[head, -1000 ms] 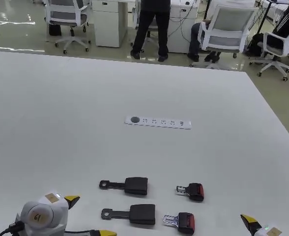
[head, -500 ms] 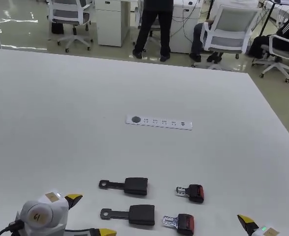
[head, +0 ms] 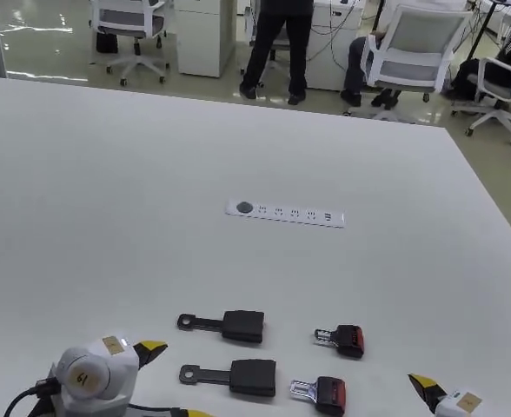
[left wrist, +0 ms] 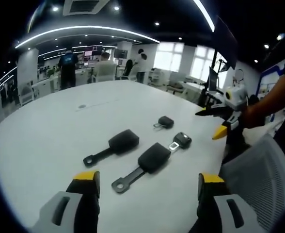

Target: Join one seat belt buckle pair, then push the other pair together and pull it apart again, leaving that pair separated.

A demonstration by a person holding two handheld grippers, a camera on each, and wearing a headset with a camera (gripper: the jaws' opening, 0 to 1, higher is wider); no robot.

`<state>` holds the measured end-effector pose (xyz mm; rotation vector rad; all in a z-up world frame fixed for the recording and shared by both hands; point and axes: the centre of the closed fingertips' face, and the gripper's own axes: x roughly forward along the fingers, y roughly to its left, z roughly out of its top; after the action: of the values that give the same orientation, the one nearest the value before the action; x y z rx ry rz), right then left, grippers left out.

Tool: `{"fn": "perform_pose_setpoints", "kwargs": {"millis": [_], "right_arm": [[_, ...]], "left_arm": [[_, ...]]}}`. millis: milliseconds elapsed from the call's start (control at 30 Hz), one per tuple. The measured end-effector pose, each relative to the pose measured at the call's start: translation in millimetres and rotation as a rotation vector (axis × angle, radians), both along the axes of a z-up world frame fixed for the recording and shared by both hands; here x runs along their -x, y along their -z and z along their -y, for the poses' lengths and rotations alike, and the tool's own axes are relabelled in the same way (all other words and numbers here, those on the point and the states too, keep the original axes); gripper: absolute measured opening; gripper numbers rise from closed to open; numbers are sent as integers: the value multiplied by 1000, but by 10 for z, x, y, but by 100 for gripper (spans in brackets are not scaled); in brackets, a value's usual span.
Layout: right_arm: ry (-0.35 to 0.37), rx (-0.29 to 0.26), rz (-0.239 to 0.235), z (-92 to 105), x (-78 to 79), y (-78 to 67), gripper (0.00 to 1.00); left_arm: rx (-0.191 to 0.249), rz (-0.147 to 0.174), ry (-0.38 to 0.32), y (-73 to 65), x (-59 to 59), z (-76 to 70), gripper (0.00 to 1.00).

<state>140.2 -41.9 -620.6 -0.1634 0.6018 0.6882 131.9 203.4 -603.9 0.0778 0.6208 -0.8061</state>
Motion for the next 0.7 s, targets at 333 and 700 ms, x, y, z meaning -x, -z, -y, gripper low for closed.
{"fn": "perform_pose_setpoints", "kwargs": {"millis": [333,700], "right_arm": [[-91,14,-36,-147,5,125,95],[-211,50,-67,-268,-66,202,90]], "left_arm": [[-36,18,83,30,-25,133,79],[-86,5,166,104,-110,255,73]]}}
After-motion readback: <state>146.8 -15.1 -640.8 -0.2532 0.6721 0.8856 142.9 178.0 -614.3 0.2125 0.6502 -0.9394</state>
